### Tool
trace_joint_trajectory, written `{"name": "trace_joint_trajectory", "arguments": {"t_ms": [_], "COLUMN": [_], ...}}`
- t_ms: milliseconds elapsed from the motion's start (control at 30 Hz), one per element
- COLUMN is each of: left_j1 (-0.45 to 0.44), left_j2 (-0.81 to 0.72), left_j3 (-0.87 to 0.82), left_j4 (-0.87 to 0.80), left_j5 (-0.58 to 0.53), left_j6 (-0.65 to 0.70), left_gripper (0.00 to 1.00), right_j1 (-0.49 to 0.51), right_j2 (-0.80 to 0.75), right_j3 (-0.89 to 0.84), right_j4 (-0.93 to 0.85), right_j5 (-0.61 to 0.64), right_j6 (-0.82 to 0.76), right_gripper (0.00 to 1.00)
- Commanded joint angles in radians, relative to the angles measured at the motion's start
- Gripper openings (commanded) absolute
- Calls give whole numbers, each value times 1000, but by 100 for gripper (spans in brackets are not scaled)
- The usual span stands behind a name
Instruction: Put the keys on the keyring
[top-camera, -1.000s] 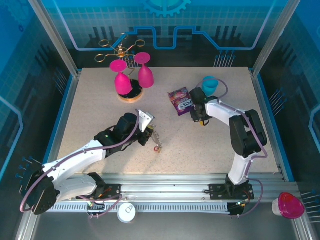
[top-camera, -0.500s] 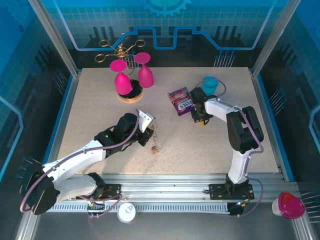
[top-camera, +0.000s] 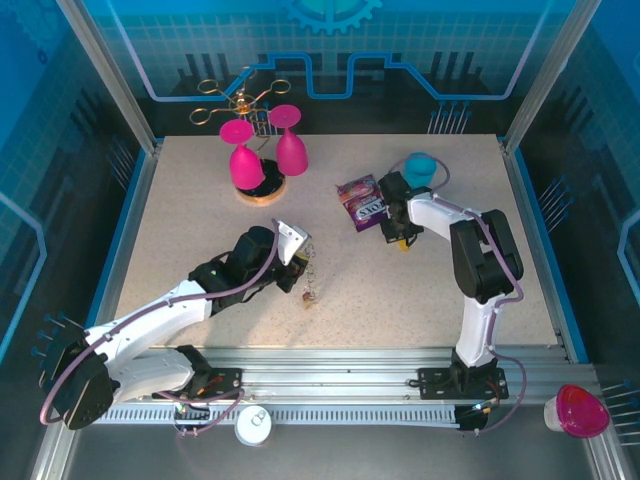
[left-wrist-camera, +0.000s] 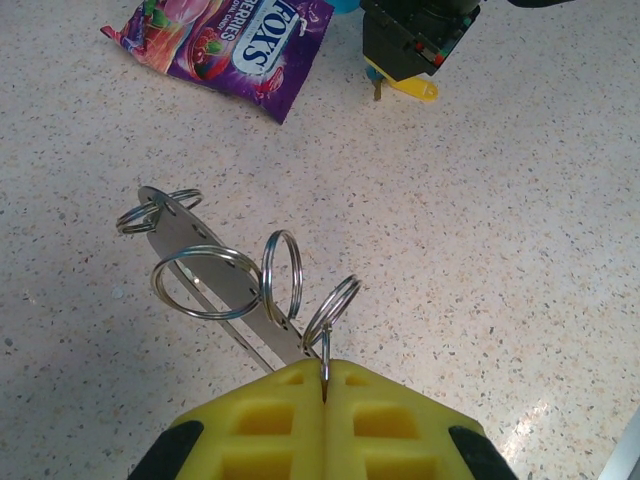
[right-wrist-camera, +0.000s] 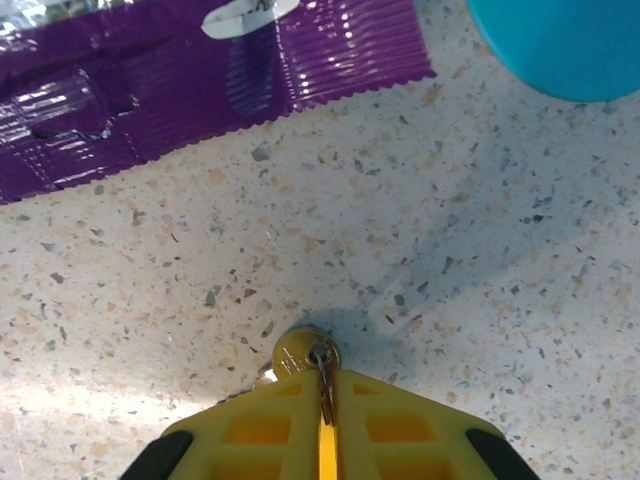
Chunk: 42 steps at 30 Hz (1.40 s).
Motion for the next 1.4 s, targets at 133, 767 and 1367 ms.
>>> {"name": "trace_joint_trajectory", "arguments": {"t_ms": [133, 767, 1367], "left_j1": [2, 1, -2], "left_j2": [-22, -53, -7], "left_j3": [6, -13, -37], "left_j4": [20, 83, 170], "left_j5": [26, 38, 385], "left_j6": [23, 414, 671], "left_gripper": [0, 0, 0], "right_j1": [-14, 204, 322], "right_j2": [12, -661, -826], "right_j3": [28, -320, -485], "right_j4": [-41, 106, 281], "right_j5": [-19, -483, -839], "right_j6": [-7, -339, -637], "right_gripper": [4, 0, 0]}}
